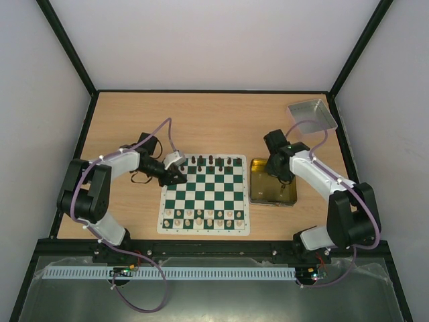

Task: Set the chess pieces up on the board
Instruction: Pick up the chess piece from the storage box.

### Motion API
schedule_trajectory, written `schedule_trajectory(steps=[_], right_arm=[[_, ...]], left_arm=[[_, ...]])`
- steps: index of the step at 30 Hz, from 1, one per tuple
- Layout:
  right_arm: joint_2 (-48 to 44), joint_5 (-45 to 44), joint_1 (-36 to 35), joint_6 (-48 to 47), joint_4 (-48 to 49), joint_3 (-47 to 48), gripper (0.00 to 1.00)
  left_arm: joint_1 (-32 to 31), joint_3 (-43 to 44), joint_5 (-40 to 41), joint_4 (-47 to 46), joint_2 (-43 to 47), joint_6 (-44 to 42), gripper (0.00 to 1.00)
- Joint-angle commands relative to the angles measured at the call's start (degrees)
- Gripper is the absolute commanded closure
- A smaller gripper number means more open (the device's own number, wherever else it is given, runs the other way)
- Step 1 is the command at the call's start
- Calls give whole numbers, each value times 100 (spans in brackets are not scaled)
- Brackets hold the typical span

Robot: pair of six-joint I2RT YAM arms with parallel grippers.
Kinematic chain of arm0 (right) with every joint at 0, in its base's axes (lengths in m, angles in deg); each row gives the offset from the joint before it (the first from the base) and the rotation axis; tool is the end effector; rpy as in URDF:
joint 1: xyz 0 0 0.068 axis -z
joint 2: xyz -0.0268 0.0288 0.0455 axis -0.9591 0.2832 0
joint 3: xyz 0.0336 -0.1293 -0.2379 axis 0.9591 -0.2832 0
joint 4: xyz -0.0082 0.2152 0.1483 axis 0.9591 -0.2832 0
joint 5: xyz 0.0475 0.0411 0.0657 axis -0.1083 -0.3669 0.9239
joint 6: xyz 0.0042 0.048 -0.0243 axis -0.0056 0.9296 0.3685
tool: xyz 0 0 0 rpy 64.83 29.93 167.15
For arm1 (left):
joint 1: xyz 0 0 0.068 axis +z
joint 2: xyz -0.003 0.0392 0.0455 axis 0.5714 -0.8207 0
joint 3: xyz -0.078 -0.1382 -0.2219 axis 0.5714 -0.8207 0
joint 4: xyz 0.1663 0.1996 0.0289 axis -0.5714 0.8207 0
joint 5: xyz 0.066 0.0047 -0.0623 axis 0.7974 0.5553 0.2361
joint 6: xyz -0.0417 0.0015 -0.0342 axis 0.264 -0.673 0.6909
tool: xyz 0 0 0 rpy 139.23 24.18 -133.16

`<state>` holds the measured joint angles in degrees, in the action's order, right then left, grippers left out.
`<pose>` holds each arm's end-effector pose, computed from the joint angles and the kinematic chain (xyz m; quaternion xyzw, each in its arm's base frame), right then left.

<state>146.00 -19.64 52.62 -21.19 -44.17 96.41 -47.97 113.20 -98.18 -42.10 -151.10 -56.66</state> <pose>0.2459 0.0912 0.2118 0.1918 0.9672 0.0561 0.1566 0.2686 -0.0921 0.1552 0.4649 0.7530 -0.3976 0.2424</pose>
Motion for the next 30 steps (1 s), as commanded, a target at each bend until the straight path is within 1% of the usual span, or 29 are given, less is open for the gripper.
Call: schedule_trajectory(steps=[1, 16, 23, 30], right_arm=[[-220, -11, 279, -111, -249, -289, 72], [-518, 320, 812, -176, -108, -951, 71], [-440, 444, 833, -114, 80, -1040, 72], [-169, 506, 939, -145, 350, -997, 72]], left_arm=[[-19, 136, -90, 114, -93, -162, 90], [-22, 140, -106, 151, -104, -186, 90], [-23, 140, -106, 160, -104, -202, 90], [-32, 137, -108, 171, -103, -223, 90]])
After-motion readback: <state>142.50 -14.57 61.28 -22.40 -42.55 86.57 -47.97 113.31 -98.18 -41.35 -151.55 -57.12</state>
